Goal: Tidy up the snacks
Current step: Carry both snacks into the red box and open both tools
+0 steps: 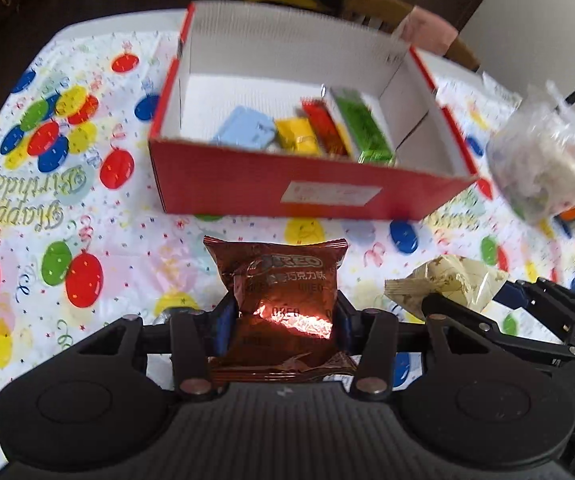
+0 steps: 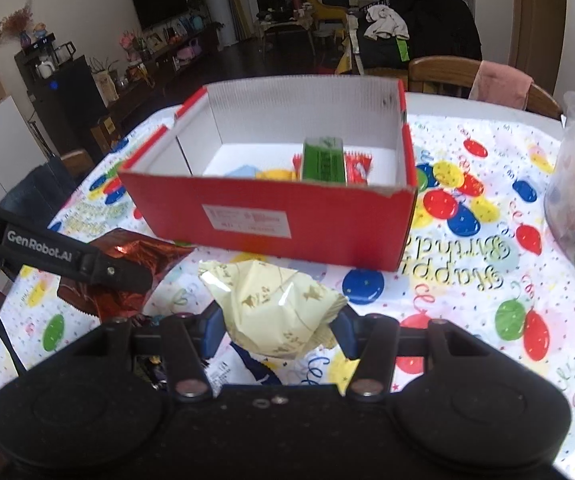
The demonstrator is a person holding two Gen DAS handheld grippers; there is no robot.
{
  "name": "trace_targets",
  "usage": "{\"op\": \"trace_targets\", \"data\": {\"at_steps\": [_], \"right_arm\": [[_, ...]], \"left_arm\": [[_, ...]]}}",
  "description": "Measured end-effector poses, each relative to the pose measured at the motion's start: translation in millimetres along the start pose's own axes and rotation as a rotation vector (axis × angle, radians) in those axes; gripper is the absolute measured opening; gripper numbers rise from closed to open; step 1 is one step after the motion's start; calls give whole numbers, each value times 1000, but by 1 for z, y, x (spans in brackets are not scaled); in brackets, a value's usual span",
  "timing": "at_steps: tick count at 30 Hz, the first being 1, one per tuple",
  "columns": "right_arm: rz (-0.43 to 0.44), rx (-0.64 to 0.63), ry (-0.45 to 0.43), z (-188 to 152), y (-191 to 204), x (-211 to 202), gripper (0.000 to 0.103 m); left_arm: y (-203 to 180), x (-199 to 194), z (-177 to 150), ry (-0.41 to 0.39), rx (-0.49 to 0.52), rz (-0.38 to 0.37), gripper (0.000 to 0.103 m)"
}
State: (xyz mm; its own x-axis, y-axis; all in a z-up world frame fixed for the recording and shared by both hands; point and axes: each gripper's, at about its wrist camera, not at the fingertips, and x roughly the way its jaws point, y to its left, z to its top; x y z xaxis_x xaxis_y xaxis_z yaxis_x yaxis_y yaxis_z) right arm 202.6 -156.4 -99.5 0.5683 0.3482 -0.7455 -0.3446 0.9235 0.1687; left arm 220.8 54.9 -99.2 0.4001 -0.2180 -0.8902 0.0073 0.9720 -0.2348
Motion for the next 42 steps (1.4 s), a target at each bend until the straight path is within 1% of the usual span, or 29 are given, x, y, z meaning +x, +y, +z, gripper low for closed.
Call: {"op": "trace_targets", "data": {"at_steps": [7,11,16,19,25,31,39,42], "right_arm": [[16,-12,-63,26,2,-25,53],[23,-12,-100,47,0,-31,53],[17,-23,-131,74,-3,-25,53],[23,-26,-132,92,-5,-17,53],[30,-30,-109,121,-9,7,53],[43,-38,-46,142,-12,41,53],[47,-63,41,155,-11,90,53],[51,-48,76,160,-15,107,53]], "left_arm": [[2,-29,15,-68,-19,-21,48],[0,-39,30,-107,-17,-15,48],[-1,-49,52,-157,-11,5,48],[-1,-50,67,-175,-11,19,48],[0,-40,95,-177,5,52,48],[5,-14,117,-143,6,92,48],[-1,22,137,-95,46,136,48],[-4,33,142,-78,56,143,48]]}}
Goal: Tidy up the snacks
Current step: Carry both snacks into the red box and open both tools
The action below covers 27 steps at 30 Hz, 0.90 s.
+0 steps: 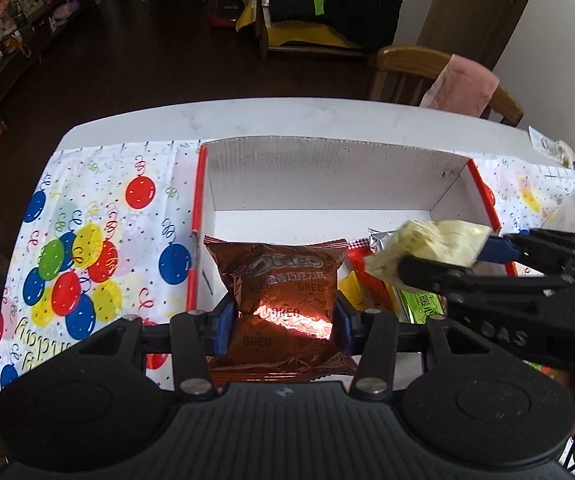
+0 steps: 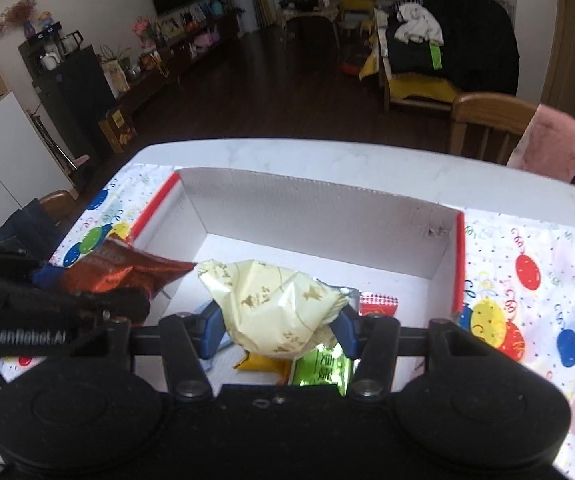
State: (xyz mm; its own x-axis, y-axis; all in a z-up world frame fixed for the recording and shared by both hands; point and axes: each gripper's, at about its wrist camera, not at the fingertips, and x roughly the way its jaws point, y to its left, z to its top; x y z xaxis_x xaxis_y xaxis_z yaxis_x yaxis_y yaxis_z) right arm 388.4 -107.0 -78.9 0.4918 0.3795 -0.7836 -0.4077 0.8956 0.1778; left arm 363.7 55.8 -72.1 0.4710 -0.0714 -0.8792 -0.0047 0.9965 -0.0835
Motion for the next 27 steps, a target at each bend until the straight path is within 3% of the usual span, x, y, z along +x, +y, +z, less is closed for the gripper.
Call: {"op": "trace_targets", "data": {"at_steps": [9,17,27], "right_arm": [[-10,49,61,14,-15,37,54],[32,102,83,26,-18,55,54],[0,23,115,28,-3,64,56]], "left_arm": [[-8,34,2,61,27,29,48],[-11,57,-2,114,37,37,48],[-18,68,-9,132,66,68,48]]}}
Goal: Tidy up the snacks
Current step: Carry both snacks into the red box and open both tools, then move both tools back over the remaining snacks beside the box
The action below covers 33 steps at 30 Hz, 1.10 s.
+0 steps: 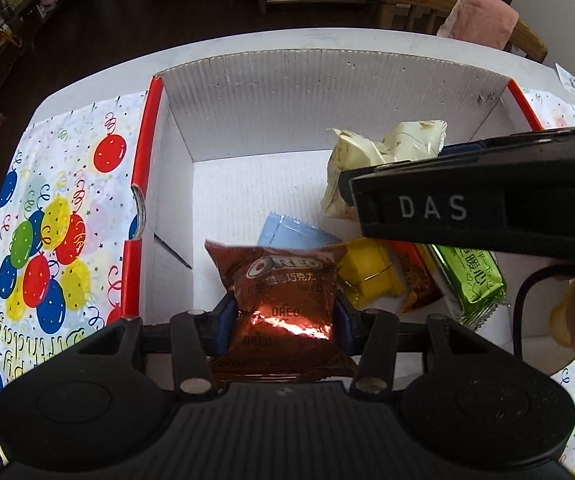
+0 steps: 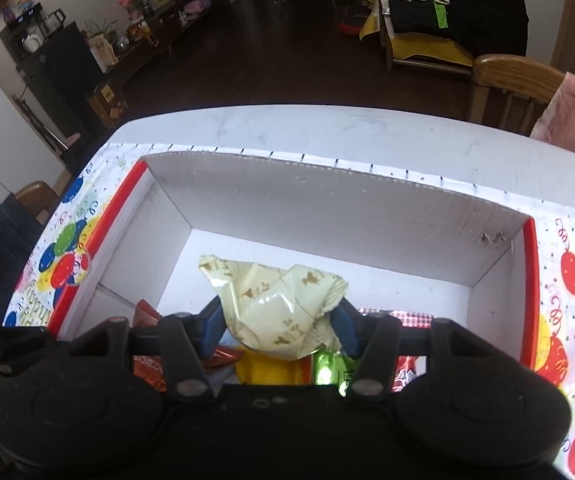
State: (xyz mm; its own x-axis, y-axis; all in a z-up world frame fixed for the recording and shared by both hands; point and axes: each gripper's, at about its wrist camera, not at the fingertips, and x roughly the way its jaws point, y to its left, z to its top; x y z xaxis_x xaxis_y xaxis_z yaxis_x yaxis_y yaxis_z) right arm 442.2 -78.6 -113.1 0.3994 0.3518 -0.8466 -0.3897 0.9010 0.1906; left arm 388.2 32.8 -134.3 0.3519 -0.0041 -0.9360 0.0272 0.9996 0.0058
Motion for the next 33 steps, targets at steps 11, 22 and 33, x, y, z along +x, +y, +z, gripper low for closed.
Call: {"op": "trace_targets", "data": {"at_steps": [11,22,33], "right_arm": [[18,23,-17,-5,0,-19,62],[54,-20,-112,-26,10,-83,68],[77,-35,-169,-66,27,-131,73]], "left_arm": [[13,-18,-4,-47,-68,-38,53],[23,-55,-27,-136,-83,-72,57],[29,-103,-62,-244,-64,-111,57]]}}
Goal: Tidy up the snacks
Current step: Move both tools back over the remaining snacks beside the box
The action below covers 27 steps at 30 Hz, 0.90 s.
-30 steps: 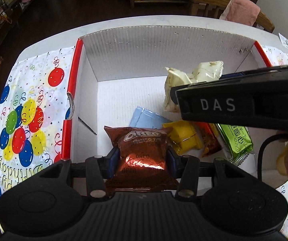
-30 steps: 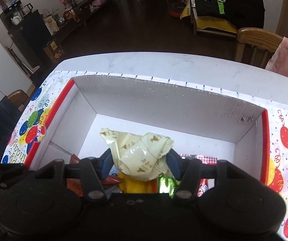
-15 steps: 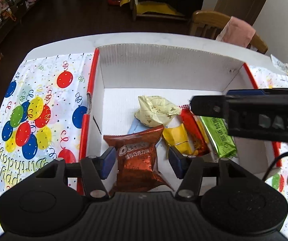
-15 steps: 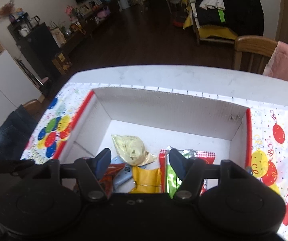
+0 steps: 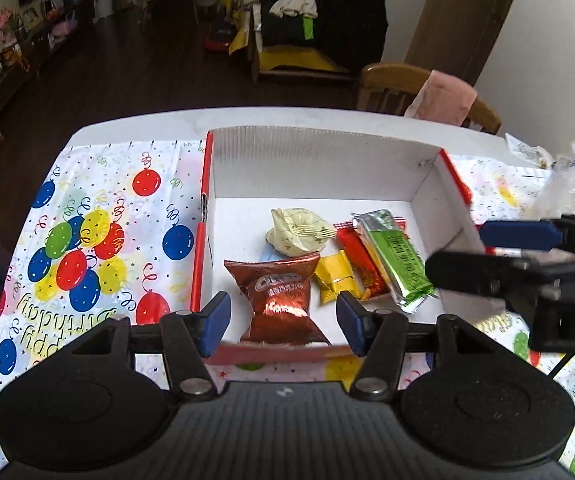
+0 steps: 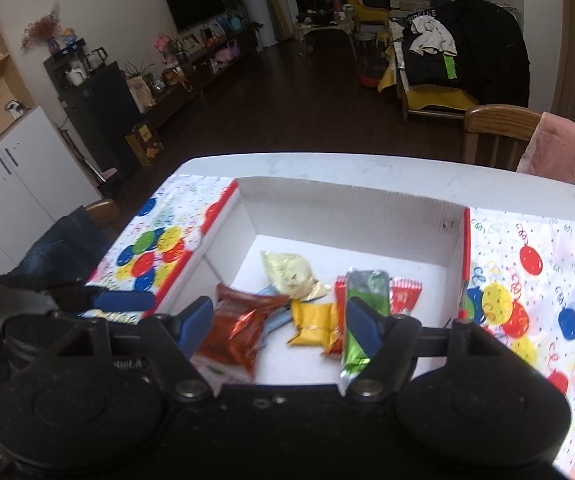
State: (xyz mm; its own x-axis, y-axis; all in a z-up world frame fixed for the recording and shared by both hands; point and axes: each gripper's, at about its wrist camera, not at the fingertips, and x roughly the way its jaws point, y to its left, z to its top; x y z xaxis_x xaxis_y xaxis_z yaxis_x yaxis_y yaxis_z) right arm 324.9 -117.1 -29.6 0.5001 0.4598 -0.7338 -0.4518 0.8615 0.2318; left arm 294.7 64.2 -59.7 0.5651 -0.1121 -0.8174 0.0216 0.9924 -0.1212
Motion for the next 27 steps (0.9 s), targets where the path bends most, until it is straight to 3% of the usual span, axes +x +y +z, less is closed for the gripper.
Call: {"op": "trace_targets", "data": {"at_steps": [4,8,17,20,23,27], "right_arm": [[8,-23,-23,-18,13,-19,78],[6,-26,-30,-39,22,-31,80],[2,25,23,-91,33,-37,85],[-15,40,46,-107,36,-36,88],[-39,62,70,-123,38,-33,102],[-52,101,113,-143,37,-24,102]], "left_arm": [[0,-19,-15,-27,23,-11,58],[2,-34,-32,-43,25,-18,70],[15,-48,-74,-22,17,-27,72],[20,-49,-90,-10,-8,-28,79],[28,-48,-105,10,-53,-43,79],[39,-45,-124,35,-113,-43,79]]}}
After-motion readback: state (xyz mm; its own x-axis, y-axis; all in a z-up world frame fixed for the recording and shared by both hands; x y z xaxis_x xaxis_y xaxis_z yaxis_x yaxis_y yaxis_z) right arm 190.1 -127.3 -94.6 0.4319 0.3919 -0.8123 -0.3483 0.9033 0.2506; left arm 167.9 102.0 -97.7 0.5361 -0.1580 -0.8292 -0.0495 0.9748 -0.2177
